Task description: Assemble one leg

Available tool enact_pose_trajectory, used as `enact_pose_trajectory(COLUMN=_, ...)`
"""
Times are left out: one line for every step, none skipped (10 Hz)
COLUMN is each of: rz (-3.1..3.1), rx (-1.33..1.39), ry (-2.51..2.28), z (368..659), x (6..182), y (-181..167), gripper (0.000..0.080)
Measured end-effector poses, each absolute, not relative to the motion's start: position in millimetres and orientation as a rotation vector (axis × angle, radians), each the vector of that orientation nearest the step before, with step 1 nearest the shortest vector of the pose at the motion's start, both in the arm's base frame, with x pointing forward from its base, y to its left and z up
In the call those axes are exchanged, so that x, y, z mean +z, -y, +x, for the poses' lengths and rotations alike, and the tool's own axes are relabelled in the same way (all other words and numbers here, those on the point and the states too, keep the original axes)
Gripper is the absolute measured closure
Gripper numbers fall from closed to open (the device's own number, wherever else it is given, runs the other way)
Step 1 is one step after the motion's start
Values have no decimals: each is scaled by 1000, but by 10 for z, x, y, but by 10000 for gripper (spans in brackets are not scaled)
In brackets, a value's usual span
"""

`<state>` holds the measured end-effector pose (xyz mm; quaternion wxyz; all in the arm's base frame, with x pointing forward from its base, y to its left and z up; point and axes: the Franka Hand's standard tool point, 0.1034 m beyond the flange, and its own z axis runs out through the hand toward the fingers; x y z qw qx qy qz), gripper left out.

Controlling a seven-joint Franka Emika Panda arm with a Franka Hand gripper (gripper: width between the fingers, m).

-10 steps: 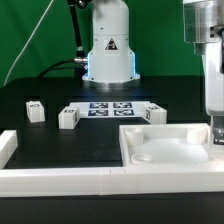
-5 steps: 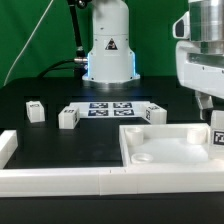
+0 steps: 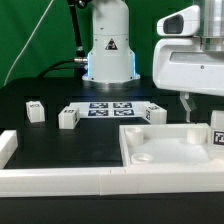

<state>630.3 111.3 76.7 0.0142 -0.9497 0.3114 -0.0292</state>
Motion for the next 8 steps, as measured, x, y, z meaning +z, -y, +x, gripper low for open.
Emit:
enact_pose_trajectory(rz=-2990, rx=-94, ry=-880, z=6301, x=767, y=-1121, gripper=150)
enact_pose_trajectory(rz=-3038, rx=-99, ry=-732, z=6301, x=768, y=-1129, gripper=150)
enact_pose_trajectory(rz=-3065, rx=-101, ry=-626, z=6301, x=769, y=-1137, gripper=150)
enact_pose_trajectory(rz=-3078, rx=-101, ry=-563, z=6300, x=767, y=-1142, gripper=150)
enact_pose_trajectory(rz=-3073, rx=-101, ry=-588, z=6300, x=767, y=-1137, gripper=150)
enact_pose_trajectory(rz=-3073, rx=-101, ry=-589, z=6301, x=767, y=-1135, gripper=239)
enact_pose_trajectory(rz=-3073, rx=-101, ry=-589, z=6301, x=766, y=-1134, gripper=423)
enact_pose_trajectory(rz=-3073, rx=-101, ry=-589, z=6301, x=765, y=-1132, gripper=509)
